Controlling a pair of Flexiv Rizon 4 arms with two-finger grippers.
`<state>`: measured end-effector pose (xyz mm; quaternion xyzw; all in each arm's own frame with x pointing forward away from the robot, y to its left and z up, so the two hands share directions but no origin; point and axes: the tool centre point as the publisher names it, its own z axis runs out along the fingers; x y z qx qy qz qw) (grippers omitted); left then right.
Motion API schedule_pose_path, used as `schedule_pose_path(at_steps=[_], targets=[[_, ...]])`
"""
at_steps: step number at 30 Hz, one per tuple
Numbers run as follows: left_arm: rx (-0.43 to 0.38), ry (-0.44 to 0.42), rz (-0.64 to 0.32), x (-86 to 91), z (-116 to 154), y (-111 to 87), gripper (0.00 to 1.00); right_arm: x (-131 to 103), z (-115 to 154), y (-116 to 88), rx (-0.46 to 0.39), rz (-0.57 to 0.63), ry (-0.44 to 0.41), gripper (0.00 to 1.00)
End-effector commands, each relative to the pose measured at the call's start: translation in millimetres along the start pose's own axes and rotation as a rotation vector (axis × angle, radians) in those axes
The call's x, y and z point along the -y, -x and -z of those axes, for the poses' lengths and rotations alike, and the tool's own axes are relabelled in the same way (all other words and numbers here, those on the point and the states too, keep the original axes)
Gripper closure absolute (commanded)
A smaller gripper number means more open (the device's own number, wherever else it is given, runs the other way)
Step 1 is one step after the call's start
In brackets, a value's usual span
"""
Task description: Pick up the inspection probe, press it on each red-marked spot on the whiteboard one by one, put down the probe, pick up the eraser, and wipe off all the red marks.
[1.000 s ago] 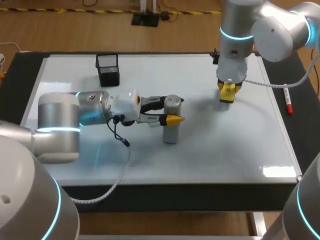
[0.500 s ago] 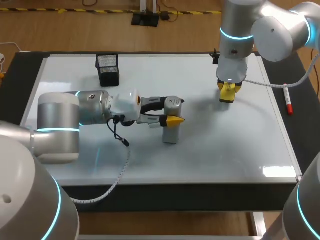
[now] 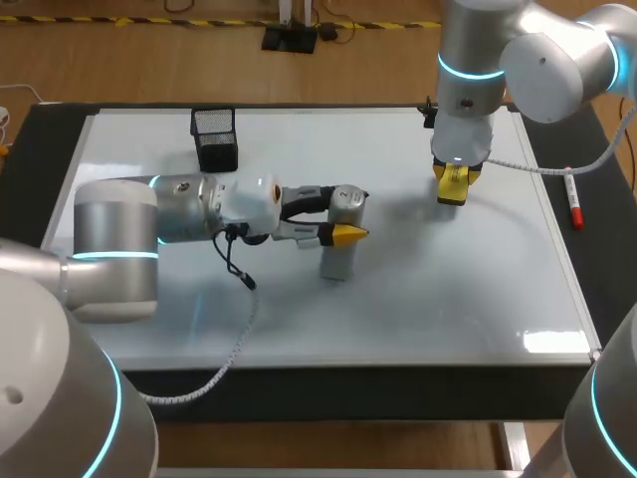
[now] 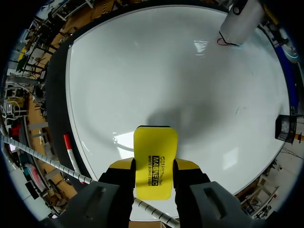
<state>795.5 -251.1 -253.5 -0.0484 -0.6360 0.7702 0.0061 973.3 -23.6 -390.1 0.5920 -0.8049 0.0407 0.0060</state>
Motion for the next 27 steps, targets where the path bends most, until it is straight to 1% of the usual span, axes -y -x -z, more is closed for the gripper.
schedule_pose_path(at_steps=[1, 2, 3, 4, 6, 7, 8, 11, 13, 17, 18, 19, 27], targets=[[0.014, -0.006, -0.006, 13.6, 15.3, 4.1, 1.00, 0.8, 0.6, 0.0, -0.004, 0.001, -0.001, 1.00], [0.023, -0.001, -0.016, 16.4, 19.3, 5.5, 1.00, 0.8, 0.6, 0.0, -0.004, 0.001, -0.001, 1.00], [0.030, -0.024, -0.014, 19.9, 24.7, 7.2, 1.00, 0.8, 0.6, 0.0, -0.004, 0.001, -0.001, 1.00], [0.042, -0.030, -0.017, 22.9, 29.9, 8.7, 1.00, 0.8, 0.6, 0.0, -0.004, 0.001, -0.001, 1.00], [0.062, -0.024, -0.033, 27.7, 38.5, 10.9, 1.00, 0.8, 0.6, 0.0, -0.004, 0.001, -0.001, 1.00], [0.076, -0.042, -0.031, 31.6, 46.3, 12.8, 1.00, 0.8, 0.6, 0.0, -0.004, 0.001, -0.001, 1.00], [0.090, -0.031, -0.042, 33.7, 51.7, 14.3, 1.00, 0.8, 0.6, 0.0, -0.004, 0.001, -0.001, 1.00], [0.130, -0.032, -0.051, 39.0, 70.7, 19.3, 1.00, 0.8, 0.6, 0.0, -0.004, 0.001, -0.001, 1.00], [0.158, -0.041, -0.053, 41.5, 85.0, 23.1, 1.00, 0.8, 0.6, 0.0, -0.004, 0.001, -0.001, 1.00], [0.208, -0.032, -0.061, 45.0, 112.8, 29.0, 1.00, 0.8, 0.6, 0.0, -0.004, 0.001, -0.001, 1.00], [0.216, -0.047, -0.056, 45.9, 119.8, 30.6, 1.00, 0.8, 0.6, 0.0, -0.004, 0.001, -0.001, 1.00], [0.229, -0.039, -0.058, 46.6, 126.5, 32.3, 1.00, 0.8, 0.6, 0.0, -0.004, 0.001, -0.001, 1.00], [0.293, -0.042, -0.062, 48.7, 174.0, 45.3, 1.00, 0.8, 0.6, 0.0, -0.004, 0.001, -0.001, 1.00]])
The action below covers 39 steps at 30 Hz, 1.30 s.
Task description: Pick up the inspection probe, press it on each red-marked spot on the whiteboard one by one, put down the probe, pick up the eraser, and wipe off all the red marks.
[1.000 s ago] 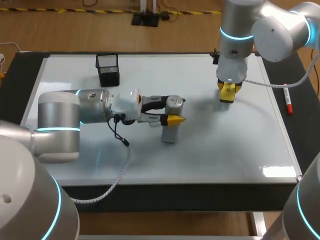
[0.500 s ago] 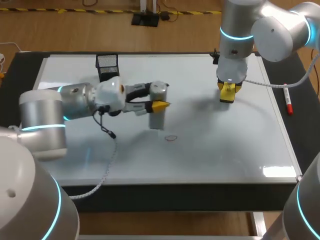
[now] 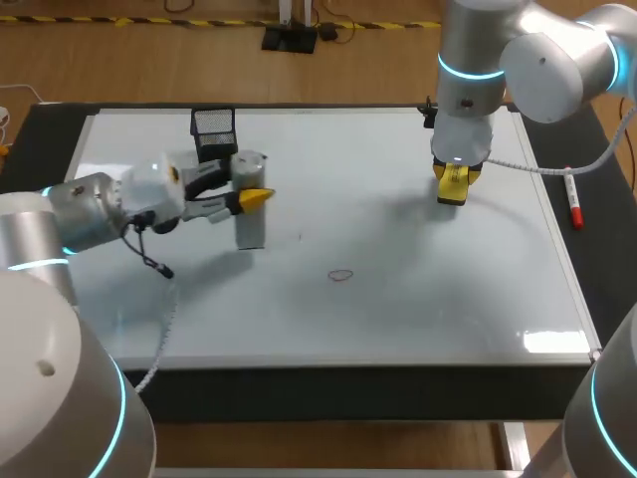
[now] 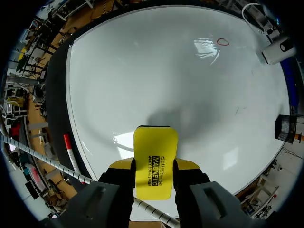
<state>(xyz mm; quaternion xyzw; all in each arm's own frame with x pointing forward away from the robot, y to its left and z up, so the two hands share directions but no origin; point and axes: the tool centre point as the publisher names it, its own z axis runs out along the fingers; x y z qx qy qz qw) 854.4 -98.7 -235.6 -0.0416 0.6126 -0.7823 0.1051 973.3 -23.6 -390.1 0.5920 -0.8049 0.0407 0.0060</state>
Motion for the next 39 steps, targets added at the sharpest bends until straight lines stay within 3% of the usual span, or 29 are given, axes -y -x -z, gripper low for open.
schedule_pose_path(at_steps=[1, 12, 18, 33, 39], targets=[[0.015, 0.001, -0.003, 6.7, 27.8, 6.4, 1.00, 0.7, 0.6, 0.0, -0.004, 0.001, -0.001, 1.00], [0.099, -0.024, -0.005, 9.3, 70.3, 33.9, 1.00, 0.7, 0.6, 0.0, -0.004, 0.001, -0.001, 1.00], [0.118, -0.035, -0.016, 13.8, 82.4, 38.3, 1.00, 0.7, 0.6, 0.0, -0.004, 0.001, -0.001, 1.00], [0.118, -0.035, -0.016, 13.8, 82.4, 38.3, 1.00, 0.7, 0.6, 0.0, -0.004, 0.001, -0.001, 1.00], [0.118, -0.035, -0.016, 13.8, 82.4, 38.3, 1.00, -21.6, 4.5, 5.1, -0.039, 0.027, -0.003, 1.00]])
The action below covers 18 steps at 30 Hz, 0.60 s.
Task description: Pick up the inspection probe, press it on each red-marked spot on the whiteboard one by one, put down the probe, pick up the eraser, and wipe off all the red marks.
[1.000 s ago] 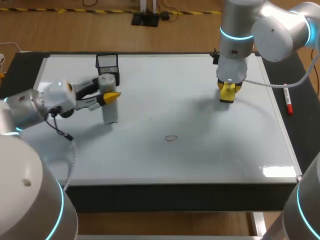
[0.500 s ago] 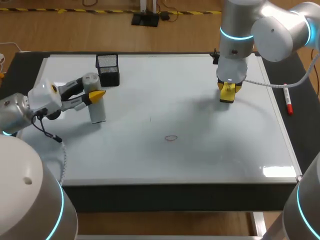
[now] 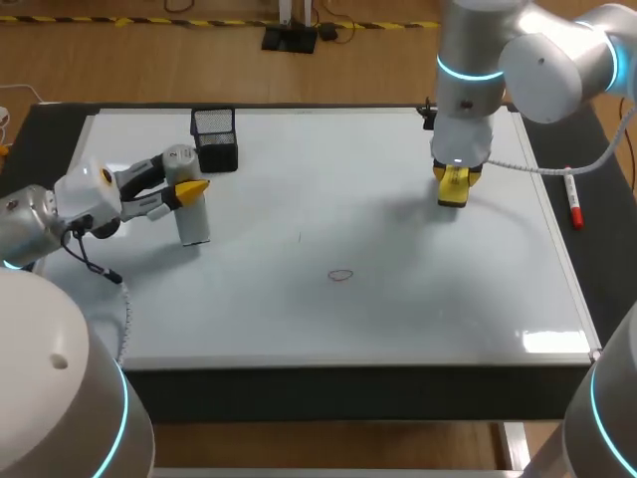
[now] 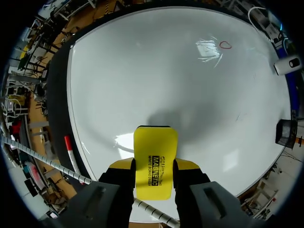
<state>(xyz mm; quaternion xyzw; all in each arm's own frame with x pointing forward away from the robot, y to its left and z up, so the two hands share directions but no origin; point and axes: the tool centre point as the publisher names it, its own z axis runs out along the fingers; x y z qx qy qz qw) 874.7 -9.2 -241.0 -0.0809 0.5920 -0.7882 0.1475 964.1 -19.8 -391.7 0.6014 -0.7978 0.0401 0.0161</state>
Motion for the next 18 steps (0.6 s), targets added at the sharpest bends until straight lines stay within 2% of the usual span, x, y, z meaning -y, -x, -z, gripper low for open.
schedule_pose_path(at_steps=[1, 4, 10, 11, 12, 18], targets=[[0.001, 0.000, -0.001, 1.1, 0.0, -0.4, 1.00, -16.2, 6.6, 5.7, -0.027, 0.008, -0.022, 1.00], [0.001, 0.000, -0.001, 1.1, 0.0, -0.4, 1.00, -28.3, 10.2, 8.7, -0.017, 0.018, -0.026, 1.00], [0.001, 0.000, -0.001, 1.1, 0.0, -0.4, 1.00, -67.2, 21.2, 24.8, 0.037, 0.034, -0.017, 1.00], [0.001, 0.000, -0.001, 1.1, 0.0, -0.4, 1.00, -78.1, 24.6, 30.6, 0.030, 0.029, 0.019, 1.00], [0.001, 0.000, -0.001, 1.1, 0.0, -0.4, 1.00, -81.3, 25.4, 33.4, 0.079, 0.048, 0.003, 1.00], [0.001, 0.000, -0.001, 1.1, 0.0, -0.4, 1.00, -129.6, 43.0, 62.4, 0.099, 0.104, -0.020, 1.00]])
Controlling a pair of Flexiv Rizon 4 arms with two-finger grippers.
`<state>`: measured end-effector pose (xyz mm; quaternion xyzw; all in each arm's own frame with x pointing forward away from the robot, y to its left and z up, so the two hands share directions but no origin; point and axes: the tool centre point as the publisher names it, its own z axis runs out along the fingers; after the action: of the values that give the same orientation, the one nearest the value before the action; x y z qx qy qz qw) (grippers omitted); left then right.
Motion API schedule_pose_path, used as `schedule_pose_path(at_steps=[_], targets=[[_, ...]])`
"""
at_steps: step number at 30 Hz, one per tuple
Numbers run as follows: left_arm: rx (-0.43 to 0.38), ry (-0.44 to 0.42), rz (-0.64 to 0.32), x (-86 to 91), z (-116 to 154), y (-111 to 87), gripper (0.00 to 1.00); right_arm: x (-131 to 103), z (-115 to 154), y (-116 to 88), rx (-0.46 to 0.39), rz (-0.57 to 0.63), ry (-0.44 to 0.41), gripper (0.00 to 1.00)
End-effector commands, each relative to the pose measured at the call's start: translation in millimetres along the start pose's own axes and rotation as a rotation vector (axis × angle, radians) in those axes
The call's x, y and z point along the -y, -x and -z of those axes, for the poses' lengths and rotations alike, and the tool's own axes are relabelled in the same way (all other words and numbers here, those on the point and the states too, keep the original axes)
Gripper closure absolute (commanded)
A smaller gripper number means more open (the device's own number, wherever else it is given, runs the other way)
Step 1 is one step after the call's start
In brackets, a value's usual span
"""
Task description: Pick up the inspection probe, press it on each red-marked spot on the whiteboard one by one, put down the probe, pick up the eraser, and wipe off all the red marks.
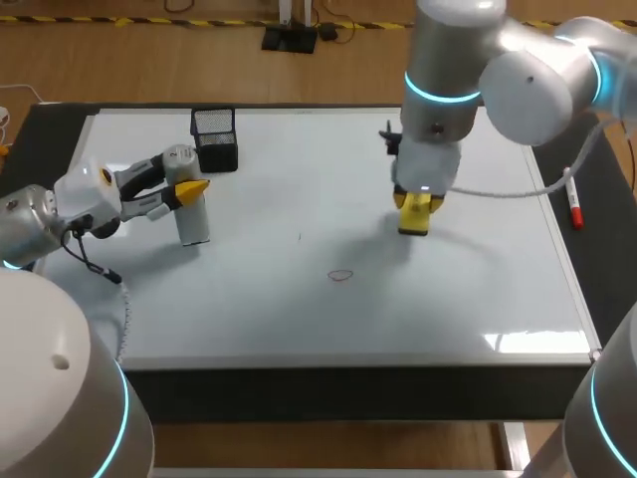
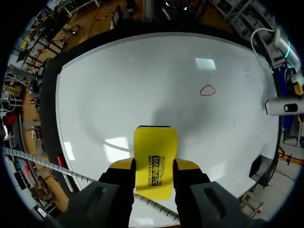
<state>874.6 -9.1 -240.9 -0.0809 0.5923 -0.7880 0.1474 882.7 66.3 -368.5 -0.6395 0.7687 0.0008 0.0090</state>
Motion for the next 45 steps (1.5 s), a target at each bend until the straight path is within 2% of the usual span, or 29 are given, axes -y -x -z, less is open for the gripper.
schedule_pose_path(at_steps=[1, 10, 18, 28, 29, 35, 45], targets=[[0.001, -0.001, -0.001, 0.9, 0.0, -0.4, 1.00, -35.6, 10.2, 13.5, 0.012, 0.019, -0.054, 1.00], [0.001, -0.001, -0.001, 0.9, 0.0, -0.4, 1.00, -83.3, 1.0, 61.1, 0.054, 0.090, -0.011, 1.00], [0.001, -0.001, -0.001, 0.9, 0.0, -0.4, 1.00, -112.0, -12.3, 94.0, 0.057, 0.165, 0.030, 1.00], [0.001, -0.001, -0.001, 0.9, 0.0, -0.4, 1.00, -131.4, -22.8, 136.3, 0.067, 0.242, 0.039, 1.00], [0.001, -0.001, -0.001, 0.9, 0.0, -0.4, 1.00, -131.5, -24.1, 139.8, 0.044, 0.245, 0.016, 1.00], [0.001, -0.001, -0.001, 0.9, 0.0, -0.4, 1.00, -129.1, -31.5, 150.7, 0.048, 0.246, 0.022, 1.00], [0.001, -0.001, -0.001, 0.9, 0.0, -0.4, 1.00, -129.0, -43.1, 147.6, 0.049, 0.257, 0.039, 1.00]])
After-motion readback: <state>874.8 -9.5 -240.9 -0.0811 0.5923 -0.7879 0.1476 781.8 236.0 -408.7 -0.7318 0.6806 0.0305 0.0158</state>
